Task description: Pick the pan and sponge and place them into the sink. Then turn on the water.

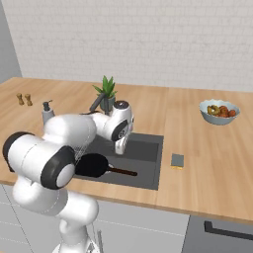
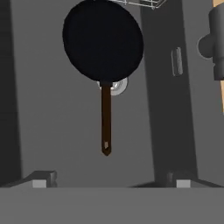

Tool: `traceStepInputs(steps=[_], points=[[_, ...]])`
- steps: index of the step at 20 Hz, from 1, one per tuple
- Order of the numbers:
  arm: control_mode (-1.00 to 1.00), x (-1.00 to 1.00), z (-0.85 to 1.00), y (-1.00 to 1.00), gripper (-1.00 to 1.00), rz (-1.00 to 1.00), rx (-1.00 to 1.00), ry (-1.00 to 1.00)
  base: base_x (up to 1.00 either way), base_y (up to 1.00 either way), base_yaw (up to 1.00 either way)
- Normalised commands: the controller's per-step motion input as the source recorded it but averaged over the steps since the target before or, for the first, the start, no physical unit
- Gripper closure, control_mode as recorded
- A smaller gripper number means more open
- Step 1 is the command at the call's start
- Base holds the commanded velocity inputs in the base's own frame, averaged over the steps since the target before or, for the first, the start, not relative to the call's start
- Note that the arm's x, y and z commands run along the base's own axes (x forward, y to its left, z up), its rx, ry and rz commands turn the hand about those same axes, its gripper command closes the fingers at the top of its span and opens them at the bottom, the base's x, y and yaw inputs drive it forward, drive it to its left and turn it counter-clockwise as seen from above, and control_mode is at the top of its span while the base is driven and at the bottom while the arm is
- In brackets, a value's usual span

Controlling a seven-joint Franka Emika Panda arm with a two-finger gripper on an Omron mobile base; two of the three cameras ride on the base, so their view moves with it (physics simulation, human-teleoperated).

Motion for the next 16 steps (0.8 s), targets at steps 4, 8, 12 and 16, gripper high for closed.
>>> traceStepInputs(steps=[4,8,12,16], points=[[-1.00,0.06,0.49,-0.20,-1.00,0.00,0.03,0.17,0.00,0.00,0.00],[-1.00,0.00,-0.01,0.00,-1.00,-0.01,-0.02,0.04,0.00,0.00,0.00],[-1.00,0.00,0.00,0.00,-1.00,-0.01,-0.01,0.00,0.00,0.00,0.00],[-1.00,-0.16,-0.03,0.00,-1.00,-0.37,0.00,-0.05,0.00,0.00,0.00]])
